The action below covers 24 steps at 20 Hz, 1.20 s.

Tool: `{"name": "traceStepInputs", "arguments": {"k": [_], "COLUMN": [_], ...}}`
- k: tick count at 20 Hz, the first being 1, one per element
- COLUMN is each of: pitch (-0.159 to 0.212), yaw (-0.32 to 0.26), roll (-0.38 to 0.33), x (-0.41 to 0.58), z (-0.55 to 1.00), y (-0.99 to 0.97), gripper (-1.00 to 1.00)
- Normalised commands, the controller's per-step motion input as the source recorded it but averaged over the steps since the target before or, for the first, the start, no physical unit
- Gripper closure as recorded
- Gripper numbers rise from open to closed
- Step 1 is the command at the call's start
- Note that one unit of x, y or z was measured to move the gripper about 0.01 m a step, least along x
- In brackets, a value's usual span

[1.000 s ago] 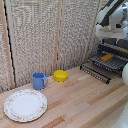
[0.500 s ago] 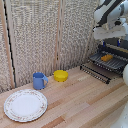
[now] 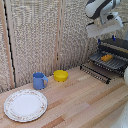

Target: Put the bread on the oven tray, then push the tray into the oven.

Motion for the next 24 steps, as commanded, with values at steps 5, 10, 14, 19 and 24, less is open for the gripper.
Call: {"name": "traceStepInputs", "arguments": {"k": [5,10,14,19,24], "pitch": [-0.107,-0.109,-0.045,0.071,0.273], "yaw": [0.209,0.211,0.212,0.223,0.196], "roll": [-0.296,-0.31,-0.318,-0.308,-0.247], "x": [0.0,-0.005,-0.039,-0.115,-0.205], "z": [-0.05,-0.09,-0.06,-0.02,0.0], "y": [-0.05,-0.08,-0.09,-0.05,0.06], "gripper": [-1.0,-1.0,-1.0,-1.0,-1.0]}}
